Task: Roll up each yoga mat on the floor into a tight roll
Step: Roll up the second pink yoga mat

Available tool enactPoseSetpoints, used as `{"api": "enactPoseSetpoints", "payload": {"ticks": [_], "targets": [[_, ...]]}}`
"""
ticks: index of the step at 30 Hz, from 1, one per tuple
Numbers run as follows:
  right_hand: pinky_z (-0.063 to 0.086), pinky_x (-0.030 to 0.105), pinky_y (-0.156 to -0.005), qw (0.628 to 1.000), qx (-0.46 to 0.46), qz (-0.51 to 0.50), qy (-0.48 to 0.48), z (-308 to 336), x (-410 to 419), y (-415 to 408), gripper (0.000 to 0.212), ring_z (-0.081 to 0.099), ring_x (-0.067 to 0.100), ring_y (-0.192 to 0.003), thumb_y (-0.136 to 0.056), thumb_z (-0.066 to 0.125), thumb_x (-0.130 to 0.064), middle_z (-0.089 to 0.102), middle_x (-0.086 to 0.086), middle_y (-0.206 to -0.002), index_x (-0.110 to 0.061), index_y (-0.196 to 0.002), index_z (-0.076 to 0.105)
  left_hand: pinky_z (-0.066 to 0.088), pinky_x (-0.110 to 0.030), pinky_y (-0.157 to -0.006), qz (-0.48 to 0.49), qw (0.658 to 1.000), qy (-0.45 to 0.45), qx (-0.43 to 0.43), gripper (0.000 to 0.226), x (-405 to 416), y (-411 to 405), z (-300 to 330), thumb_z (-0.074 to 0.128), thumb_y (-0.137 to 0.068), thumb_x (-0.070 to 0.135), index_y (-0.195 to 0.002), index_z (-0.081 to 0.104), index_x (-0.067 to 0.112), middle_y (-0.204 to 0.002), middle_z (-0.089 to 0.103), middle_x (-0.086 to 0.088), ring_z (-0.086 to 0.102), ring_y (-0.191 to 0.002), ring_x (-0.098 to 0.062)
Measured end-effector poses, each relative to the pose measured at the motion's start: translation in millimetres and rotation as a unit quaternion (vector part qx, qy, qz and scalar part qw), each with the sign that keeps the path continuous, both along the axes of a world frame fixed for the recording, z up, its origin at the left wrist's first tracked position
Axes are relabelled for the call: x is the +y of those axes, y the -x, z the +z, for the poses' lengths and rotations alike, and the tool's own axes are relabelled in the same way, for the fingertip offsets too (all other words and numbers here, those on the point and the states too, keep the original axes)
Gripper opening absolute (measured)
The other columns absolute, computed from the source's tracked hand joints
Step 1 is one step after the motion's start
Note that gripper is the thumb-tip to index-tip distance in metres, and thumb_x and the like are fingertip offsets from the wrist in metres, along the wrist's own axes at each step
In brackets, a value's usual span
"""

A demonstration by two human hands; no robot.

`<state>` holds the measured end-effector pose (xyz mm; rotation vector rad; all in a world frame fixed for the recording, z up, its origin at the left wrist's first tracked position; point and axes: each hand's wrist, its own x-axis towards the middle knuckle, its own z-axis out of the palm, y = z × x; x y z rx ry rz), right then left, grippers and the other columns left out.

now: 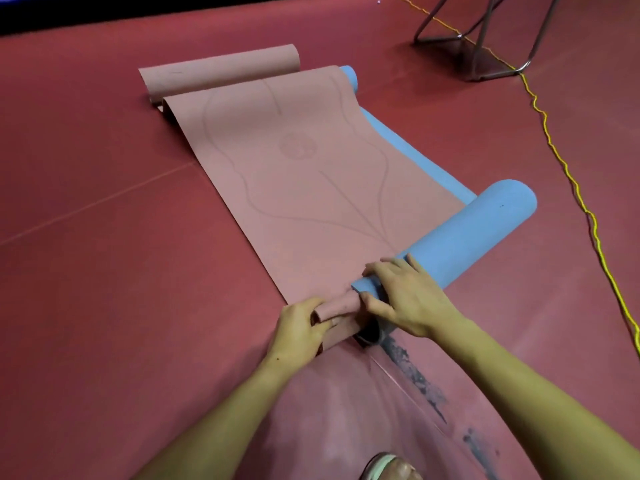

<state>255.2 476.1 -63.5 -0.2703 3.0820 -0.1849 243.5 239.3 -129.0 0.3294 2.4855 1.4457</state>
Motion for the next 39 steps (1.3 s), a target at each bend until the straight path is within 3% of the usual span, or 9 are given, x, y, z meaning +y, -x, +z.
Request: {"api": "enactPoseSetpoints", "payload": {"ticks": [3, 9, 14, 19, 24, 27, 30, 35, 39], "targets": [[0.026, 0.057, -0.118, 0.999, 0.005, -0.013, -0.038, 3, -12, -3, 0.070, 0.054, 0.021, -0.123, -0.089, 0.037, -0.068, 0.065, -0.008, -0.125, -0.027, -0.144, 0.048, 0.039, -0.021, -0.058, 0.022, 0.999, -0.033, -0.037, 0.027, -5, 2, -8, 0.081, -0.087, 0.016, -0.074, 0.060, 0.026, -0.063, 0.058, 0.019, 0.047, -0.058, -0.003], [0.040, 0.056, -0.106, 0.996, 0.037, -0.018, -0.080, 6, -15, -7, 0.073, 0.057, 0.030, -0.106, -0.085, 0.037, -0.057, 0.067, 0.002, -0.120, -0.021, -0.145, 0.056, 0.058, -0.057, -0.078, 0.072, 0.977, -0.173, -0.104, 0.017, -2, 5, -18, 0.074, -0.086, 0.027, -0.089, 0.060, 0.018, -0.089, 0.069, -0.014, 0.064, -0.084, -0.019], [0.045, 0.054, -0.102, 0.996, -0.029, -0.032, -0.077, 22, -27, -24, 0.076, 0.062, 0.035, -0.085, -0.084, 0.042, -0.035, 0.060, 0.002, -0.096, -0.027, -0.158, 0.027, 0.055, -0.045, -0.087, 0.167, 0.975, -0.139, -0.050, 0.035, -26, 20, -19, 0.068, -0.086, 0.049, -0.101, 0.061, 0.018, -0.095, 0.070, 0.005, 0.065, -0.087, -0.021], [0.036, 0.036, -0.063, 0.980, -0.126, -0.054, -0.147, 30, -50, -49, 0.030, 0.068, 0.034, -0.088, -0.097, 0.040, -0.050, 0.070, 0.003, -0.100, -0.028, -0.109, 0.057, 0.050, -0.049, -0.109, 0.211, 0.964, -0.150, -0.056, 0.031, -62, 31, -10, 0.067, -0.096, 0.033, -0.123, 0.063, 0.018, -0.121, 0.072, -0.004, 0.066, -0.118, -0.021], [0.032, 0.032, -0.059, 0.976, -0.058, -0.090, -0.191, 41, -63, -50, 0.049, 0.067, 0.026, -0.078, -0.090, 0.056, -0.071, 0.068, -0.001, -0.086, -0.025, -0.074, 0.053, 0.052, -0.040, -0.103, 0.268, 0.948, -0.151, -0.078, 0.015, -130, 25, 2, 0.065, -0.101, 0.006, -0.109, 0.067, 0.018, -0.110, 0.073, 0.005, 0.069, -0.106, -0.021], [0.048, 0.046, -0.078, 0.988, 0.036, 0.002, -0.149, 28, -90, -31, 0.086, 0.057, 0.036, -0.097, -0.060, 0.080, -0.075, 0.060, 0.011, -0.116, -0.025, -0.128, 0.058, 0.059, -0.026, -0.082, 0.279, 0.946, -0.135, -0.092, 0.012, -149, 13, 1, 0.069, -0.099, 0.007, -0.106, 0.067, 0.016, -0.103, 0.075, 0.001, 0.071, -0.093, -0.020], [0.031, 0.069, -0.110, 0.985, -0.056, 0.066, -0.150, 1, -111, 2, 0.134, 0.041, 0.044, -0.130, -0.052, 0.085, -0.074, 0.036, 0.016, -0.152, -0.028, -0.161, 0.021, 0.055, -0.014, -0.065, 0.301, 0.941, -0.123, -0.094, 0.005, -153, 11, -6, 0.069, -0.100, 0.014, -0.103, 0.066, 0.015, -0.099, 0.075, -0.004, 0.070, -0.087, -0.021], [0.039, 0.065, -0.107, 0.989, -0.039, 0.070, -0.126, -32, -104, 26, 0.086, 0.056, 0.035, -0.119, -0.085, 0.067, -0.064, 0.055, 0.001, -0.139, -0.036, -0.156, 0.027, 0.060, -0.040, -0.091, 0.303, 0.935, -0.099, -0.153, 0.050, -167, 24, -21, 0.074, -0.078, 0.070, -0.104, 0.073, 0.028, -0.109, 0.074, -0.002, 0.072, -0.099, -0.020], [0.047, 0.055, -0.104, 0.996, 0.014, 0.046, -0.074, -35, -92, 29, 0.084, 0.062, 0.032, -0.113, -0.090, 0.055, -0.073, 0.061, -0.001, -0.131, -0.026, -0.155, 0.033, 0.064, -0.046, -0.068, 0.310, 0.859, -0.210, -0.349, 0.086, -164, 60, 3, 0.097, -0.059, 0.059, -0.124, 0.064, 0.013, -0.110, 0.079, -0.005, 0.078, -0.093, -0.023]]}}
